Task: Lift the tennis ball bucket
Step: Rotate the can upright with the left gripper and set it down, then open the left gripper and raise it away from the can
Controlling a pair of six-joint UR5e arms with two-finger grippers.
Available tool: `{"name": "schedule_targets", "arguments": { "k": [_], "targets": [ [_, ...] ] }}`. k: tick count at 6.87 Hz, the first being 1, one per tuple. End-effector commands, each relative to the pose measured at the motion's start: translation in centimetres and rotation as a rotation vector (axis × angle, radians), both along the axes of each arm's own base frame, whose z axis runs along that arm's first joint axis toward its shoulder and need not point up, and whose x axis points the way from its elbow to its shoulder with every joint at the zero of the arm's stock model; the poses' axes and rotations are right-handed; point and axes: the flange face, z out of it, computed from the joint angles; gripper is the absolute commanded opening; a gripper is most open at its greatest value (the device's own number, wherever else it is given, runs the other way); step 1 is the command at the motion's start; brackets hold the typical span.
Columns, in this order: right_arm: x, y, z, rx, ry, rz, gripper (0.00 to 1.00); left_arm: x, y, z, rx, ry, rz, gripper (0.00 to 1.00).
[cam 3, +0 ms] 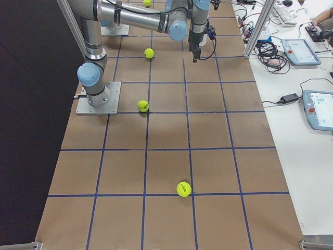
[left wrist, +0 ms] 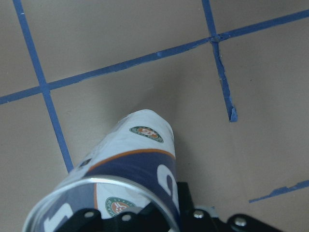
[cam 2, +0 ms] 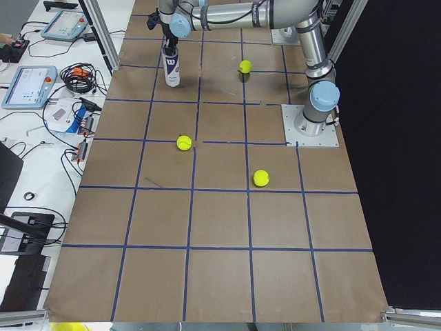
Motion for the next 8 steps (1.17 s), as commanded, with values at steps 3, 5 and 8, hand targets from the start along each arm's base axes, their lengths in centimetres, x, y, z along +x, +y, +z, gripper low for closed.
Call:
{"name": "schedule_targets", "arguments": {
  "k": [3, 5, 8],
  "targets": [
    [0.0, 0.0, 0.0, 0.0, -0.002, -0.002, 1.0, 0.0, -0.3, 0.4, -0.006, 0.003, 0.001, 1.0],
    [0.1, 0.1, -0.5, 0.009, -0.006, -0.002, 1.0, 1.1, 1.4, 6.1, -0.049, 0.015, 0.011, 1.0],
    [0.2, 0.1, -0.5, 0.009, -0.011, 0.001, 1.0, 7.0, 8.2, 16.3, -0.002, 0.006, 0.085, 1.0]
  ]
}}
